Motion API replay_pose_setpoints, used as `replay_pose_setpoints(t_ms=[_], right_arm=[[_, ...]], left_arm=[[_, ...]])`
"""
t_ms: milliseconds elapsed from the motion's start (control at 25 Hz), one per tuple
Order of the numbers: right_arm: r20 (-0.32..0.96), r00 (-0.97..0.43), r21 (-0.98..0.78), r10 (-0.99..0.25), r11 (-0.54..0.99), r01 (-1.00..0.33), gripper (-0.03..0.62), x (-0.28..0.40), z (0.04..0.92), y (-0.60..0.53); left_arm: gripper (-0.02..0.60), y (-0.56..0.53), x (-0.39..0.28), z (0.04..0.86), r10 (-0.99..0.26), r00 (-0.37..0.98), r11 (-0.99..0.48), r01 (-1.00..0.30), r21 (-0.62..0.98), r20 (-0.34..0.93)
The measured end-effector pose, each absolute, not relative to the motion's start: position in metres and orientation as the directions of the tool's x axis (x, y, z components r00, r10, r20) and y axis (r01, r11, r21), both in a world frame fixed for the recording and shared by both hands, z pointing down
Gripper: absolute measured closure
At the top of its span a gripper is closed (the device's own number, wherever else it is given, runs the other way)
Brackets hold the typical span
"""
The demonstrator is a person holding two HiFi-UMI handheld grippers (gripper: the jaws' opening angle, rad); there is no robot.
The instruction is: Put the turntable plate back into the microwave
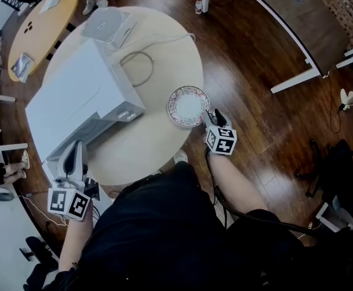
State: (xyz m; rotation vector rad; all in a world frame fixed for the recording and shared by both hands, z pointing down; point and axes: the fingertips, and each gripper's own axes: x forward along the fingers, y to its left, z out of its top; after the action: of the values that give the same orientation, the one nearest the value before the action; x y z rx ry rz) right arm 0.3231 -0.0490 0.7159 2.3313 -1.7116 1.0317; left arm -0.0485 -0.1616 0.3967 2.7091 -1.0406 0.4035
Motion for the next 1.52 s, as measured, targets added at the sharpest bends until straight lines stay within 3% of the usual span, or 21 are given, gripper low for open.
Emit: replay_pose_setpoints(t_ms=[1000, 1520], right_arm=[[0.591, 0.095, -0.387, -0.801, -0.385, -0.838, 0.41, 0.319, 0.739, -0.07], [0.586, 0.078, -0.424, -0.807, -0.387, -0.819, 0.484, 0.317, 0.74, -0.071]], left_arm=[[0.578, -0.16, -0.056, 0.397, -0.642, 0.686, -0.708, -0.702, 0.079, 0.343], [0.578, -0.15, -0.069, 0.391, -0.656, 0.678, -0.7, -0.711, 0.069, 0.33]])
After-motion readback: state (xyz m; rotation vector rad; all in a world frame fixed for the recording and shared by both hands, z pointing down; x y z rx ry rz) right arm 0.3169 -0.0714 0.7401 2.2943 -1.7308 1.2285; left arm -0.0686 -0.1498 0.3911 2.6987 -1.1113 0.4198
